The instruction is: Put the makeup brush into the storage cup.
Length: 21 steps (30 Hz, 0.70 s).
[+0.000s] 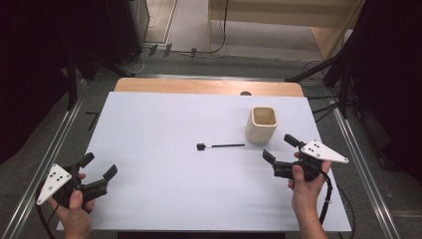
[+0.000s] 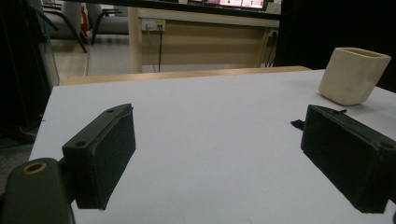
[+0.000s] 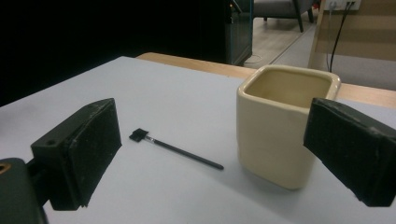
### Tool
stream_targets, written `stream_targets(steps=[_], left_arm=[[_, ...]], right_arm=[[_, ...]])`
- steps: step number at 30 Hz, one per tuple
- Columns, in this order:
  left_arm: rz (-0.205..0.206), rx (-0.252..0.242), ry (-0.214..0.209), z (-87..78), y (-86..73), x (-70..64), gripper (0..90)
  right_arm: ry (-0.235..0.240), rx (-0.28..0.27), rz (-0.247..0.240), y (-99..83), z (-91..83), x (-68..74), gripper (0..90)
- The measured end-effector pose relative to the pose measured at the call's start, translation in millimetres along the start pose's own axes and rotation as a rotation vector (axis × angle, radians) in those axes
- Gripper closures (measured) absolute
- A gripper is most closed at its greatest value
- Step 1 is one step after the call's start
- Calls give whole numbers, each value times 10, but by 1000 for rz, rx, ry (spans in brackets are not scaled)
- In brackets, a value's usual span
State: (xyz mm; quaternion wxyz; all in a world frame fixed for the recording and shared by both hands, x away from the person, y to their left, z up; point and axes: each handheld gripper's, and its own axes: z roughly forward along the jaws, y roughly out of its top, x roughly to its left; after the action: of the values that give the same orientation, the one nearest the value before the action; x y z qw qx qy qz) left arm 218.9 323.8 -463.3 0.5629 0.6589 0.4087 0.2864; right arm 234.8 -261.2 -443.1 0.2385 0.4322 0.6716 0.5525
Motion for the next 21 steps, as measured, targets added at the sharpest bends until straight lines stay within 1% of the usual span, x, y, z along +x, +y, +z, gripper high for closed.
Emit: stream_targets(steps=[2,3,5,7,9,10,13,14,21], left_arm=[[1,1,1,-1,-1,4,105],[1,1,1,-1,-1,4,106],[-1,-1,3,-3,-1,7,105],[0,1,3,-3,-1,8,105],[0,1,3,-2,-2,8,105],[0,1,3,-3,-2,7,105],[1,0,3,-4,-1,9,105],[-1,0,4,-4,-2,11,106],[-1,-1,1,-4,-1,10,106]], right_arm=[[2,4,-1,44,77,1,50],[2,4,-1,44,77,1,50],[5,11,-4,93,160,0,51],[5,14,-6,125,203,0,55],[5,16,-6,137,218,3,59],[7,22,-11,171,262,6,65],[7,30,-18,197,303,8,71],[9,39,-28,219,341,9,71],[16,58,-34,270,443,7,66]])
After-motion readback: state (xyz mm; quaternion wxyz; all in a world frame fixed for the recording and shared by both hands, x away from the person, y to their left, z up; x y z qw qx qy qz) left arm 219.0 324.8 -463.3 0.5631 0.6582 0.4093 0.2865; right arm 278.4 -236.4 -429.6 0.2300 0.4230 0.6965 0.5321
